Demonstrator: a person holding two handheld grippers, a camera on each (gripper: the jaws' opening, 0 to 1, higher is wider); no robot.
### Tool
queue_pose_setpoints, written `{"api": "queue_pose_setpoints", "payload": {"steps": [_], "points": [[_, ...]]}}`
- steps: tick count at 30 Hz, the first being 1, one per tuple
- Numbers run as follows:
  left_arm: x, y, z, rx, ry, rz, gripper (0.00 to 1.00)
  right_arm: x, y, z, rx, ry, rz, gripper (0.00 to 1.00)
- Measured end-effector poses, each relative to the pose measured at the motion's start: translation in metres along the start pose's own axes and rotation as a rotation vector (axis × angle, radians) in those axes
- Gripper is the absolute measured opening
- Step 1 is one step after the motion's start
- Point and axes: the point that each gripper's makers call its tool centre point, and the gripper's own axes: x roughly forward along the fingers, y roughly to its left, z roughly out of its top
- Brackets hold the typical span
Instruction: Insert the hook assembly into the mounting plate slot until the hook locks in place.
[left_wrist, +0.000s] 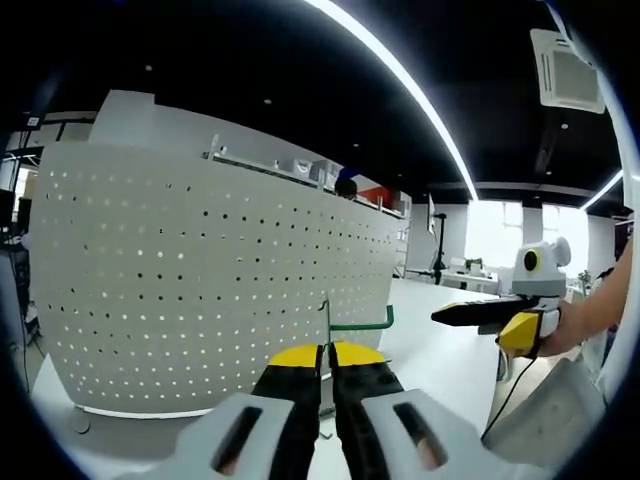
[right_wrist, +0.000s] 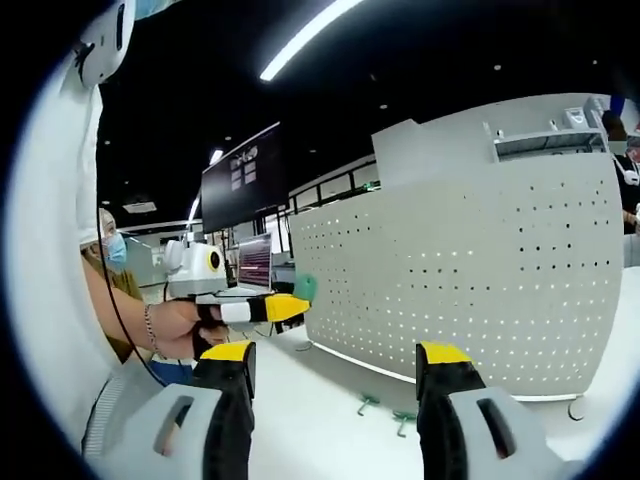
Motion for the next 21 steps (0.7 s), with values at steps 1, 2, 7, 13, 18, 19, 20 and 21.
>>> {"api": "queue_pose_setpoints", "payload": {"steps": [1, 2, 7, 13, 18, 19, 20, 21], "points": [[0.0, -0.001, 0.0, 0.003, 0.001, 0.0, 0.03, 0.002, 0.0, 0.001, 0.001, -0.003, 0.002, 0.62], [0.0, -0.001, 0.0, 0.004, 0.001, -0.002, 0.03, 0.004, 0.001, 0.002, 0.001, -0.005, 0.005, 0.62], [0.0, -0.001, 0.0, 0.005, 0.001, 0.0, 0.03, 0.015, 0.004, 0.005, 0.006, -0.016, 0.024, 0.61], [0.0, 0.0, 0.003, 0.007, -0.004, 0.004, 0.03, 0.028, 0.008, 0.009, 0.027, -0.03, 0.042, 0.61], [0.0, 0.0, 0.005, 0.007, -0.008, 0.008, 0.03, 0.041, 0.015, 0.012, 0.033, -0.036, 0.069, 0.62], [0.0, 0.0, 0.005, 0.008, -0.008, 0.008, 0.03, 0.043, 0.016, 0.012, 0.04, -0.038, 0.072, 0.62], [0.0, 0.001, 0.005, 0.008, -0.008, 0.009, 0.03, 0.045, 0.016, 0.013, 0.044, -0.043, 0.074, 0.63], [-0.001, 0.0, 0.005, 0.003, -0.01, 0.008, 0.03, 0.046, 0.017, 0.014, 0.043, -0.043, 0.074, 0.63]]}}
